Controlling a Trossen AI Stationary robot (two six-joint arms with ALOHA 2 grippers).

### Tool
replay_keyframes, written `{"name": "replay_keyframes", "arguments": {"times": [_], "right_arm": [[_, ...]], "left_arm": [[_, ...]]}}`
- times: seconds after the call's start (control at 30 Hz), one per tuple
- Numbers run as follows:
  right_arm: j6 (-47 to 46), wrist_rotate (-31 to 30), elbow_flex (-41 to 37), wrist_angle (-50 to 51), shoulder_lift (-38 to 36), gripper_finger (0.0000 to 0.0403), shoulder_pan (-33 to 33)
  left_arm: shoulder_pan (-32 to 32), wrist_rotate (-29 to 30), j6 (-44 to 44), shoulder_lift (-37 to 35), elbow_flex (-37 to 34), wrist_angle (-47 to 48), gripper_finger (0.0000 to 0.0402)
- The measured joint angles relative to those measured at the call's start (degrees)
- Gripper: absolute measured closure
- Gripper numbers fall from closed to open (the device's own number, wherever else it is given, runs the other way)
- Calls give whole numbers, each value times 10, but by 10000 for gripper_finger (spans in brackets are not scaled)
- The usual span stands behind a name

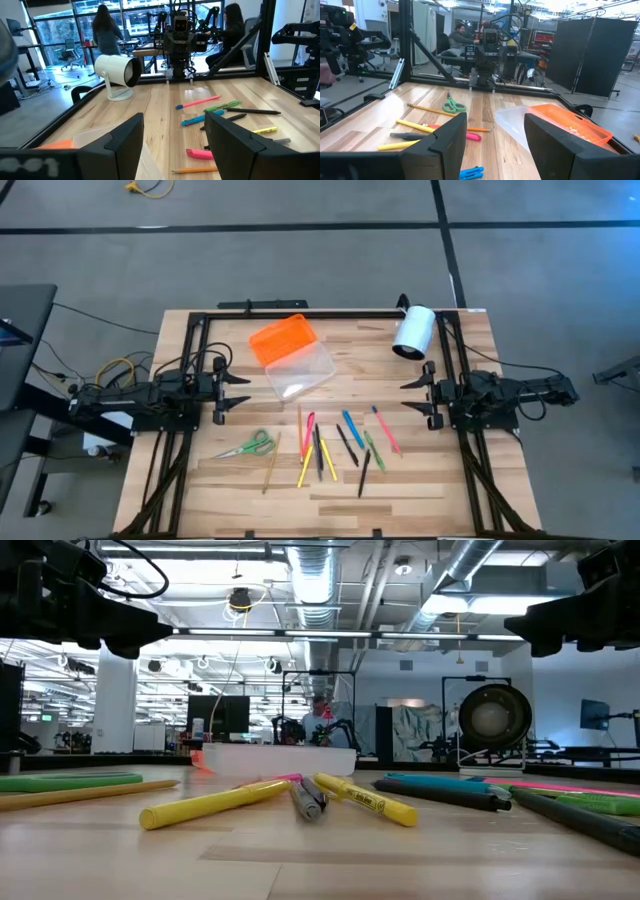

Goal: Pick & place school supplies into a supply box
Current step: Put the scissors into the supply box

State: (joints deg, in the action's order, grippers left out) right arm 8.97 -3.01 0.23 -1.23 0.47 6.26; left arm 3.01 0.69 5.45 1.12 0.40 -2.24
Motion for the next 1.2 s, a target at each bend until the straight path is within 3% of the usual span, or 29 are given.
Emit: {"name": "replay_keyframes", "arguments": {"times": [0.7,0.97,1.07,1.2], "right_arm": [[2,0,0,0,0,210,0],[137,-32,0,-35,0,210,0],[107,-27,0,-44,0,210,1],[-1,-28,0,-45,0,210,1]], "left_arm": [[0,0,-20,0,0,0,200],[0,0,-22,0,0,-2,200],[0,-3,-58,0,0,-3,200],[0,3,-130,0,0,-4,200]]}}
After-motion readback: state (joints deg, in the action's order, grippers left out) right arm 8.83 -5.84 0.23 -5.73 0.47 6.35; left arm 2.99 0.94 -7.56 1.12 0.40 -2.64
